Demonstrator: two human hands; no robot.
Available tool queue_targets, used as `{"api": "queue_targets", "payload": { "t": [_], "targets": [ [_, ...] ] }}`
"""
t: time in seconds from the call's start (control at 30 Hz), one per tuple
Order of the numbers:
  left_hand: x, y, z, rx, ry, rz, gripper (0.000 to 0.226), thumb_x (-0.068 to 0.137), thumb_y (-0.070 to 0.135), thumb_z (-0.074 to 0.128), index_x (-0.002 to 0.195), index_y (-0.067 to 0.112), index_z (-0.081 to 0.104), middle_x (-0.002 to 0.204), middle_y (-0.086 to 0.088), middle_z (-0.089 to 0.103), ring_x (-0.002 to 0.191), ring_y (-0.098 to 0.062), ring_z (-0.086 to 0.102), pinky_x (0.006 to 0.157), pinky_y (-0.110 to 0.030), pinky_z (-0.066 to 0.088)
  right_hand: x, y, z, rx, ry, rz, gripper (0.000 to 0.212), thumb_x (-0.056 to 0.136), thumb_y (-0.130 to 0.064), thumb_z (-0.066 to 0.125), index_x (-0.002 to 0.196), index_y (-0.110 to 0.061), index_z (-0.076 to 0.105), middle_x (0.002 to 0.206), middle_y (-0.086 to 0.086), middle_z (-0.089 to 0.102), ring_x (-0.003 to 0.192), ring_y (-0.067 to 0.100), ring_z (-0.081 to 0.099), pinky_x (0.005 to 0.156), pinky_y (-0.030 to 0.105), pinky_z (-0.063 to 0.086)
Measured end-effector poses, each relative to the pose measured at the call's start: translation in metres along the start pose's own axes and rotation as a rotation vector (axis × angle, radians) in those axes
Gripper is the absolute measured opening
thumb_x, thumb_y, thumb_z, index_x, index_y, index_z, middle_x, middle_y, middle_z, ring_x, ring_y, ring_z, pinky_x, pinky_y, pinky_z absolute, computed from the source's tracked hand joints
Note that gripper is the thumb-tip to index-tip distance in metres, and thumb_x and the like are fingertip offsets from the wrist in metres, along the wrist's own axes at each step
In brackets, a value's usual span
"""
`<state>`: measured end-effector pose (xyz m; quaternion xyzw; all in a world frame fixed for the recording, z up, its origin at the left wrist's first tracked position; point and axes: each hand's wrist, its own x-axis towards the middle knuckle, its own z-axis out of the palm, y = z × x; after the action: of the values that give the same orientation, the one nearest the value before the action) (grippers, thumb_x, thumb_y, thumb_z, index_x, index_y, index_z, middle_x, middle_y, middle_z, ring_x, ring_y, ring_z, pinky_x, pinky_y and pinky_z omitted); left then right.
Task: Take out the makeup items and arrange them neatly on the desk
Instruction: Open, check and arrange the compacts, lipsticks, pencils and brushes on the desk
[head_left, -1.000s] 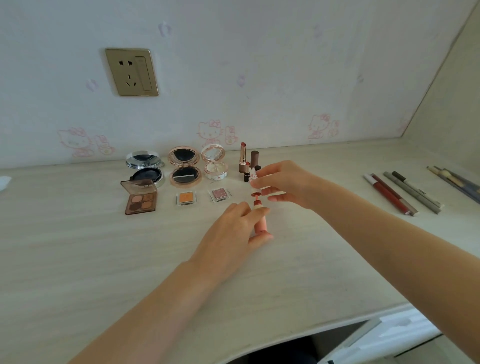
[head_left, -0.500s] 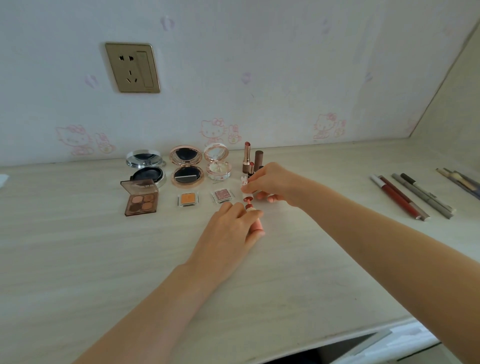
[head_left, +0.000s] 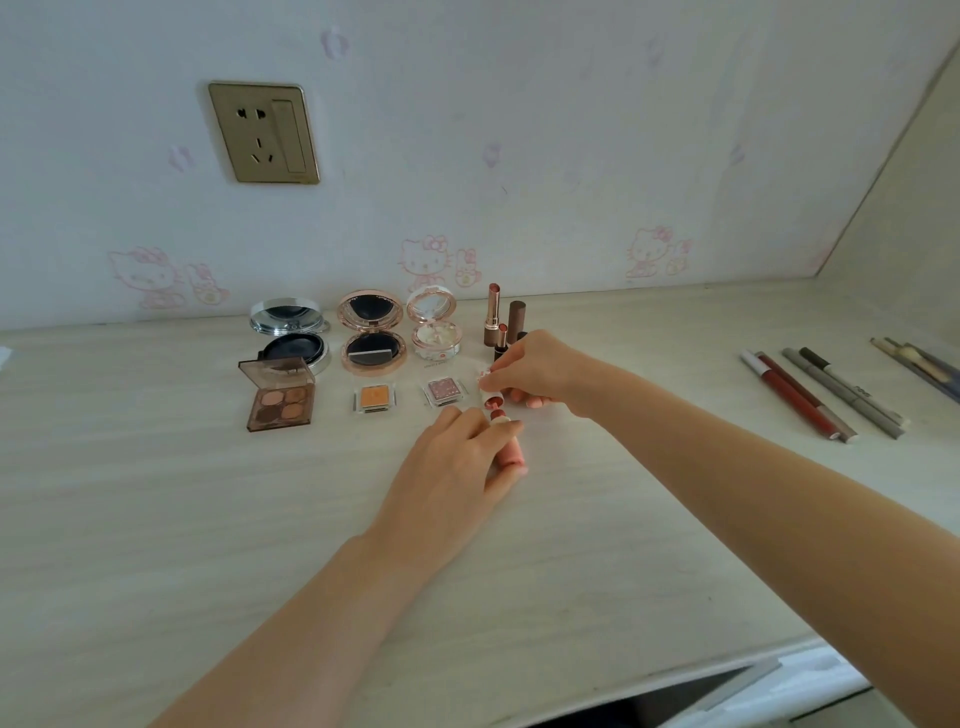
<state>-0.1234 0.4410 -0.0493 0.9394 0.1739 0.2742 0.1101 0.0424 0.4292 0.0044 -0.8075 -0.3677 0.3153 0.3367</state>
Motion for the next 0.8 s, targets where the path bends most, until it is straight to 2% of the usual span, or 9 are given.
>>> {"api": "queue_targets", "payload": {
  "t": [0.17, 0.27, 0.33, 0.43, 0.53, 0.67, 0.8],
  "targets": [
    [-0.001, 0.001, -0.001, -0.009, -0.005, -0.009, 0.035, 0.085, 0.033, 0.066, 0.118, 0.021, 0.063, 0.096, 0.002, 0.061, 0.096, -0.019, 0.052, 0.082, -0.036, 0.050, -0.001, 0.001, -0.001, -0.001, -0.021, -0.019, 0.030, 0.080, -0.015, 0.072, 0.098, 0.009, 0.068, 0.075, 0.015, 0.060, 0.065, 0.024, 0.050, 0.057, 0.026, 0.042],
    [-0.002, 0.001, -0.004, -0.010, -0.007, -0.017, 0.037, 0.087, 0.035, 0.064, 0.122, 0.023, 0.061, 0.101, 0.003, 0.061, 0.101, -0.017, 0.050, 0.086, -0.034, 0.048, -0.005, 0.000, -0.003, 0.001, -0.027, -0.027, 0.025, 0.081, -0.013, 0.070, 0.091, 0.010, 0.068, 0.069, 0.014, 0.058, 0.056, 0.022, 0.049, 0.059, 0.028, 0.043],
    [-0.003, 0.001, -0.006, -0.004, -0.004, -0.025, 0.040, 0.087, 0.038, 0.063, 0.125, 0.025, 0.059, 0.105, 0.004, 0.060, 0.105, -0.016, 0.049, 0.088, -0.031, 0.047, -0.009, 0.000, -0.006, 0.011, -0.042, -0.039, 0.017, 0.082, -0.011, 0.067, 0.085, 0.005, 0.067, 0.064, 0.013, 0.052, 0.052, 0.020, 0.045, 0.058, 0.029, 0.041],
    [-0.003, 0.000, -0.010, 0.012, 0.002, -0.043, 0.039, 0.088, 0.041, 0.061, 0.124, 0.027, 0.060, 0.107, 0.007, 0.058, 0.105, -0.013, 0.048, 0.086, -0.028, 0.047, -0.015, 0.004, -0.011, 0.040, -0.009, -0.042, 0.028, 0.086, -0.011, 0.065, 0.104, 0.011, 0.063, 0.080, 0.015, 0.055, 0.067, 0.024, 0.053, 0.063, 0.031, 0.050],
    [-0.002, 0.001, -0.016, 0.010, 0.006, -0.062, 0.035, 0.088, 0.040, 0.062, 0.121, 0.028, 0.062, 0.109, 0.008, 0.055, 0.105, -0.011, 0.047, 0.084, -0.025, 0.046, -0.025, 0.011, -0.017, -0.057, 0.057, -0.094, 0.021, 0.088, -0.016, 0.061, 0.103, -0.001, 0.065, 0.096, 0.019, 0.066, 0.079, 0.028, 0.064, 0.082, 0.037, 0.057],
    [0.000, 0.009, -0.021, -0.020, -0.009, -0.057, 0.033, 0.093, 0.037, 0.056, 0.123, 0.026, 0.062, 0.119, 0.010, 0.053, 0.113, -0.008, 0.045, 0.086, -0.024, 0.043, -0.048, 0.028, -0.027, -0.441, 0.170, -0.212, 0.032, 0.093, -0.024, 0.054, 0.121, -0.009, 0.058, 0.118, 0.006, 0.062, 0.108, 0.023, 0.057, 0.091, 0.028, 0.044],
    [0.014, 0.028, -0.019, -0.015, -0.048, 0.007, 0.034, 0.096, 0.035, 0.051, 0.126, 0.022, 0.060, 0.118, 0.009, 0.057, 0.112, -0.010, 0.049, 0.085, -0.024, 0.043, -0.074, 0.057, -0.041, -0.557, 0.211, -0.268, 0.035, 0.095, -0.027, 0.053, 0.126, -0.011, 0.054, 0.125, 0.004, 0.059, 0.115, 0.020, 0.054, 0.094, 0.026, 0.041]
  ]
}}
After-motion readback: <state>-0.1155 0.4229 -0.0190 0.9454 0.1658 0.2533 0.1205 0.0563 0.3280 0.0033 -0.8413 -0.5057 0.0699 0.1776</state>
